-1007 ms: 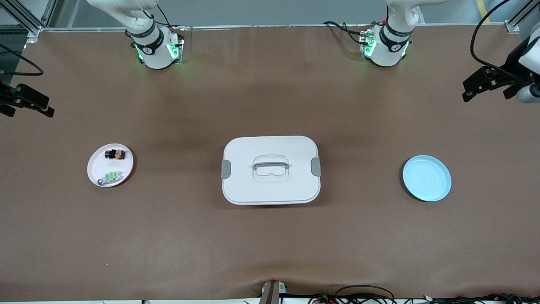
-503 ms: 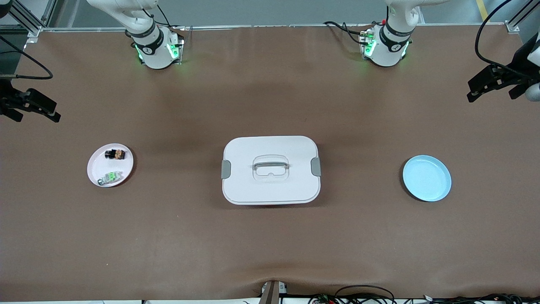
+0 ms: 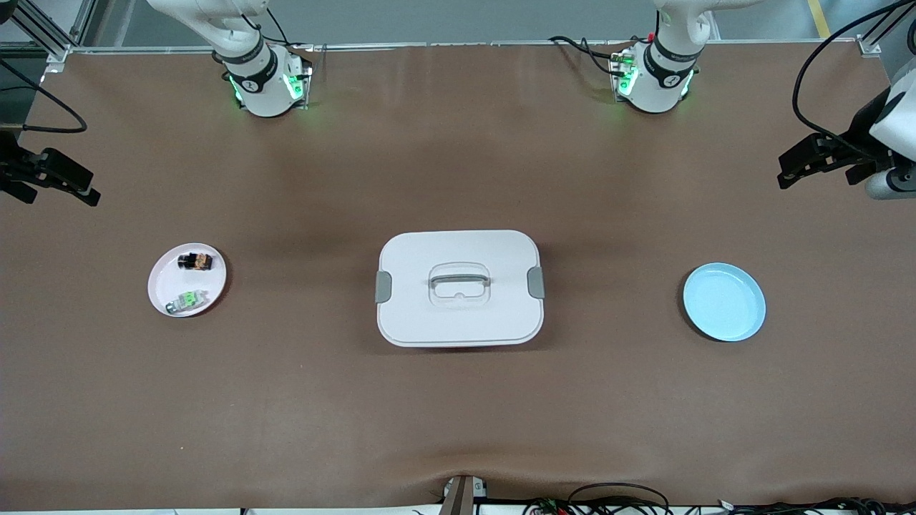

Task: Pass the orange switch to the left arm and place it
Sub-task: 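Move the right gripper down toward the orange switch on the white plate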

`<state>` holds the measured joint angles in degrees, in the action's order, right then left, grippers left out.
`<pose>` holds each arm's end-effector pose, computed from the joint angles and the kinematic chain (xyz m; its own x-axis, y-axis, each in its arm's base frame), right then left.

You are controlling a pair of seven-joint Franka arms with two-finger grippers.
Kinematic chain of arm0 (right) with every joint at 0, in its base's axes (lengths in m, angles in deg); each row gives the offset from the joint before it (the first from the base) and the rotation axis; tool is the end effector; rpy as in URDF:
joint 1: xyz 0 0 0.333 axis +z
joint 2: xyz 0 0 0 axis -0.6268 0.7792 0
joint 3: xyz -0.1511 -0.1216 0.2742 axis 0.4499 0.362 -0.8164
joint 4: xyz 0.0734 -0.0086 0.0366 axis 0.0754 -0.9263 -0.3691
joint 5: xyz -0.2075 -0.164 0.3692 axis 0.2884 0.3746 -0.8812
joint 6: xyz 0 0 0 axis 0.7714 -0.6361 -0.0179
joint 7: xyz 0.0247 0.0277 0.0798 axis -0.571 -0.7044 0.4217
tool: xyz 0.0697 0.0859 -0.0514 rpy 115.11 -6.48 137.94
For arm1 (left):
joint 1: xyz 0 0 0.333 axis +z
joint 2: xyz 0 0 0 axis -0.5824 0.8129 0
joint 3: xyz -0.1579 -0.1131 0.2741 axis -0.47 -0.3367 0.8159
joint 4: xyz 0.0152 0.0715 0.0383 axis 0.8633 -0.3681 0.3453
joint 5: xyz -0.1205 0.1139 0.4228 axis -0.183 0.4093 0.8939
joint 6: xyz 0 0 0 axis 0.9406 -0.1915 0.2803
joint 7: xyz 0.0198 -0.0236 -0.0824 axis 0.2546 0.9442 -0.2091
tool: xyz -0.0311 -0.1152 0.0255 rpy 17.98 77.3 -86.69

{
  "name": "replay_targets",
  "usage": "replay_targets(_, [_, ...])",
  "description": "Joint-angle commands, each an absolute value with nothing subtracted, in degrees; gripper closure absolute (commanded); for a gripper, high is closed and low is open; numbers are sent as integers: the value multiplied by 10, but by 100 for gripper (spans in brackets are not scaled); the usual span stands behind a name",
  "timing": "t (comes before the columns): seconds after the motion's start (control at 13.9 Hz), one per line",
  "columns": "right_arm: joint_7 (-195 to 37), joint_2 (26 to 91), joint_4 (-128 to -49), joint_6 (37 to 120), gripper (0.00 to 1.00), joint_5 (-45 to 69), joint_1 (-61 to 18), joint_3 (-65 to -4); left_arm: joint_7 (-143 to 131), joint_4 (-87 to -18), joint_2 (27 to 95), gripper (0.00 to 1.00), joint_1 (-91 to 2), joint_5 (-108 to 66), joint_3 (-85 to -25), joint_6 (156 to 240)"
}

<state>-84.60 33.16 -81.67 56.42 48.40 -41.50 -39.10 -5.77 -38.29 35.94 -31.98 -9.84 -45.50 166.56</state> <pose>0.6107 -0.0341 0.6415 0.9955 -0.0693 0.0645 -0.0685 -0.9975 -0.0143 0.6103 -0.0507 0.6563 0.9994 0.0327 -0.0118 0.0323 -0.9990 -0.0321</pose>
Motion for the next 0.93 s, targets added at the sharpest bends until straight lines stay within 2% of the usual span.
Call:
replay_targets(0.0, [-856,327,-822,562,0,482,-419,-392,-69,-369,362,0,-319,-108,-456,1666])
replay_targets(0.58, [-845,378,-859,572,0,512,-423,-391,-70,-372,359,0,-318,-105,-457,1669])
replay_targets(0.72, [-845,389,-896,595,0,514,-424,-391,-70,-372,359,0,-318,-103,-457,1669])
replay_targets(0.86, [-845,388,-963,655,0,517,-425,-391,-70,-374,359,0,-318,-103,-457,1669])
